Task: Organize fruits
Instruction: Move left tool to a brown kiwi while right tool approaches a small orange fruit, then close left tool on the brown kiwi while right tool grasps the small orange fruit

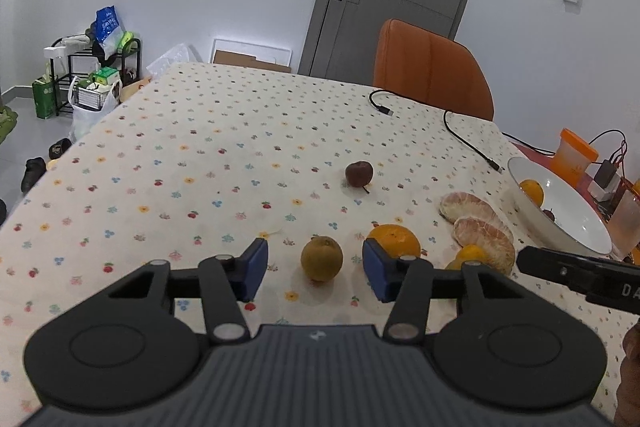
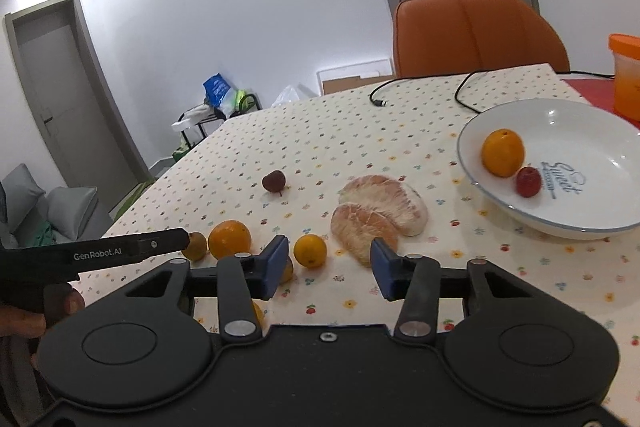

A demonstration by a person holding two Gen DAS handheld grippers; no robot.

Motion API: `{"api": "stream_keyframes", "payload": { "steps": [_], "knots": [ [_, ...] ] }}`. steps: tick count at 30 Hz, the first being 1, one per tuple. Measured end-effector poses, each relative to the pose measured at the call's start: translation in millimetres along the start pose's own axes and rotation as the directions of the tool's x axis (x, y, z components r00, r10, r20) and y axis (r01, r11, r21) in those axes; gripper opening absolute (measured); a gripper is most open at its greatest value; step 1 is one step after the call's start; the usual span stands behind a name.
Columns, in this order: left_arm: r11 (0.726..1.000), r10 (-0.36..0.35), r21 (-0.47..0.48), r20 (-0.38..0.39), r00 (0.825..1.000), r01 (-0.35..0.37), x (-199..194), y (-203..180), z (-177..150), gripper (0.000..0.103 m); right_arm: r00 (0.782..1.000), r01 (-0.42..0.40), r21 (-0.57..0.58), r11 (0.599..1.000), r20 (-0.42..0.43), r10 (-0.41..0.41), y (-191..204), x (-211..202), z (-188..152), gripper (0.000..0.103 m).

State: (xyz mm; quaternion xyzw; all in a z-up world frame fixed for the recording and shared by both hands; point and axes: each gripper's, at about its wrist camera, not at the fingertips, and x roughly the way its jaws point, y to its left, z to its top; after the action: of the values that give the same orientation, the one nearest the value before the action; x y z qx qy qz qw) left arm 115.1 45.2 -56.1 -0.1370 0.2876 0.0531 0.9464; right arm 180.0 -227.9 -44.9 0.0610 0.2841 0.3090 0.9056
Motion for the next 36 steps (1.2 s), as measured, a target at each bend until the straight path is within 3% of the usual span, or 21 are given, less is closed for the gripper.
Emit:
{"api": "stream_keyframes", "payload": {
  "steps": [3,8,15,21,36],
  "knots": [
    [1.000,-0.003,-0.015,-0.011,1.000,0.003,7,2,0,0.044,1.000,0.000,-0.005,1.000,-0.017,0.000,2,9,2,0.046],
    [0.999,-0.018,-0.030,-0.021,1.000,0.017,12,5,2,0.023,0.999,-0.011,-0.003,1.000,-0.042,0.011,2,25,6,0.042],
    [0.999,-0.012,-0.032,-0.012,1.000,0.012,6,7,3,0.023,0.996,-0.025,-0.002,1.000,-0.087,0.025,4,46,7,0.038],
    [0.999,0.001,-0.037,0.000,1.000,-0.001,0,6,3,0.023,0.992,-0.054,0.007,0.999,-0.117,0.055,5,54,3,0.022],
    [1.000,-0.017,-0.008,0.027,0.999,0.017,-12,-16,4,0.023,0.998,-0.027,0.051,0.998,-0.049,0.029,-16,21,7,0.022]
  ]
}}
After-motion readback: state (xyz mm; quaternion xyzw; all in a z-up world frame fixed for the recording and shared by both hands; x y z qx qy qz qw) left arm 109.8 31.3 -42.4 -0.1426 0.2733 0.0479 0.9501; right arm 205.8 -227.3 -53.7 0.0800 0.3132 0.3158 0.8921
